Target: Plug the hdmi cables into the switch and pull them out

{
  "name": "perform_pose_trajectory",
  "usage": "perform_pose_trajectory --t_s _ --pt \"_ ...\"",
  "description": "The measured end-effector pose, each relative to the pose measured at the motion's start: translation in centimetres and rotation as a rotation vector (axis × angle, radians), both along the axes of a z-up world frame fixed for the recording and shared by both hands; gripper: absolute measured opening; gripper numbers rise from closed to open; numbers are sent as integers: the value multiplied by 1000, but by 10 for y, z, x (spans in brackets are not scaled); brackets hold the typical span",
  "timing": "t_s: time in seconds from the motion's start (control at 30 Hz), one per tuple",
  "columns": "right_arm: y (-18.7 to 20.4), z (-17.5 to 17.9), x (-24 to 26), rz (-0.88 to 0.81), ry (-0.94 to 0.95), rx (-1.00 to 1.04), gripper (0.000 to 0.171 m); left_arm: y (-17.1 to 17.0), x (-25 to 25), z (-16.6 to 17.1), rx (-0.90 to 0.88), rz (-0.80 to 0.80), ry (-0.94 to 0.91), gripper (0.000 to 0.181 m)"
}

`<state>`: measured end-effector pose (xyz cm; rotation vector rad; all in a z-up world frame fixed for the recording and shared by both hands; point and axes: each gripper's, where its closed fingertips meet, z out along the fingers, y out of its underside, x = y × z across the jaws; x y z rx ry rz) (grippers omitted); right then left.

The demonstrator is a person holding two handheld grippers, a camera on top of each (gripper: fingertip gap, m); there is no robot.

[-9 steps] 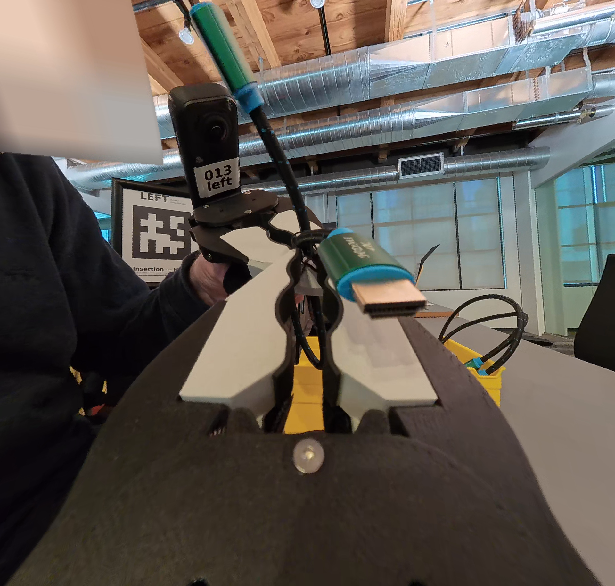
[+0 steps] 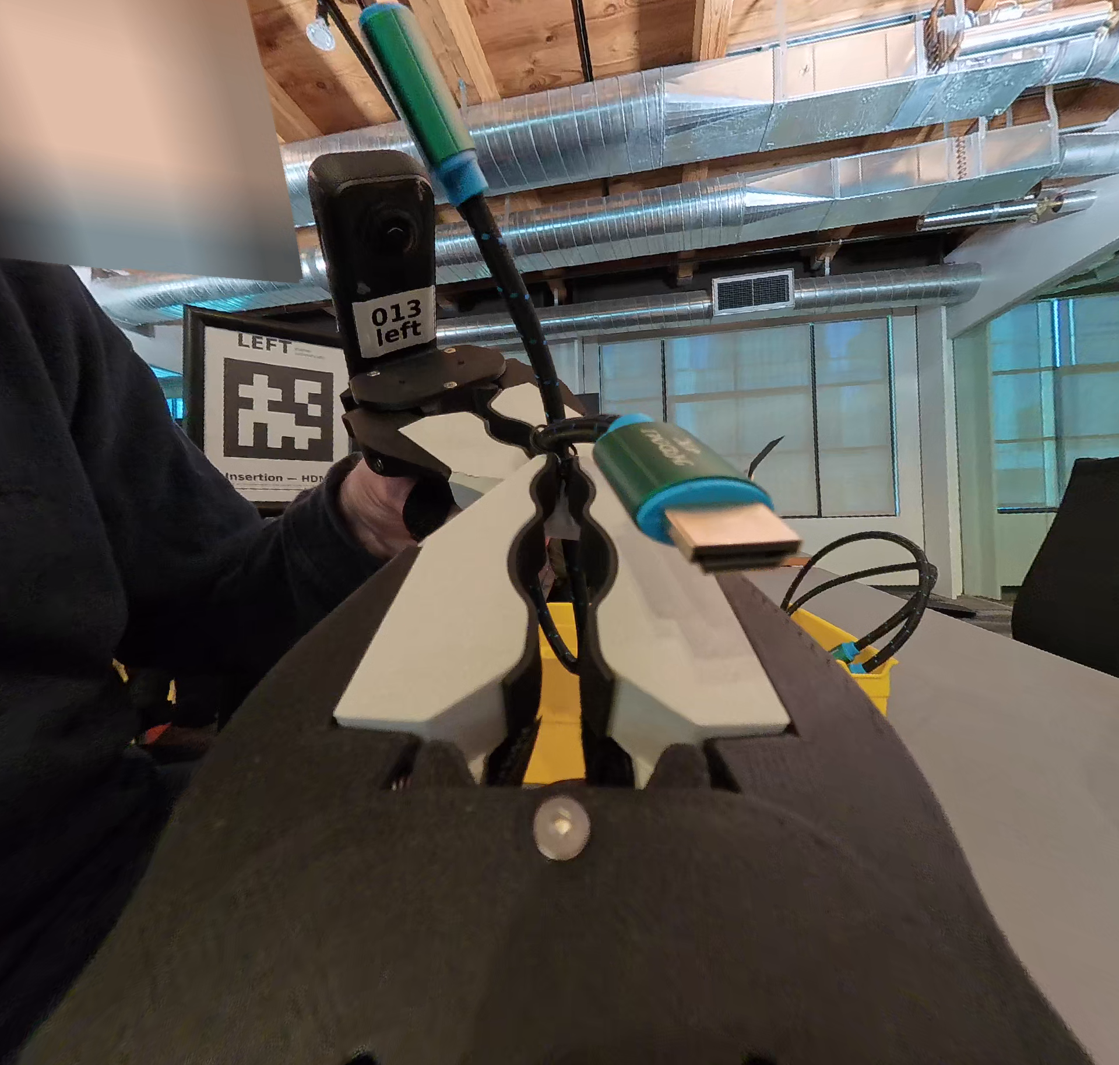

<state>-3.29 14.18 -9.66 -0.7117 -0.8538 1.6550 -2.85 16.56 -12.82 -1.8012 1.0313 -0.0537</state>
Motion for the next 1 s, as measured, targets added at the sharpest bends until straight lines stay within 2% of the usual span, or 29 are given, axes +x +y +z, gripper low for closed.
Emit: perform_pose_trajectory --t_s 0.03,0.37,0.57,0.83,1.0 --pt "0 0 0 -8 -7 6 0 0 1 0 -5 -2 -12 2" --pt "3 -1 0 -142 -138 94 0 0 4 -1 -63 -28 -128 2" --pt "9 -4 -2 -254 -247 162 0 0 7 -5 -174 -50 -273 3" --pt "12 -7 2 -233 -253 105 0 -5 14 -9 -260 -118 -372 9" --pt "15 -9 3 -215 -252 70 0 -6 13 -14 -280 -145 -359 15"
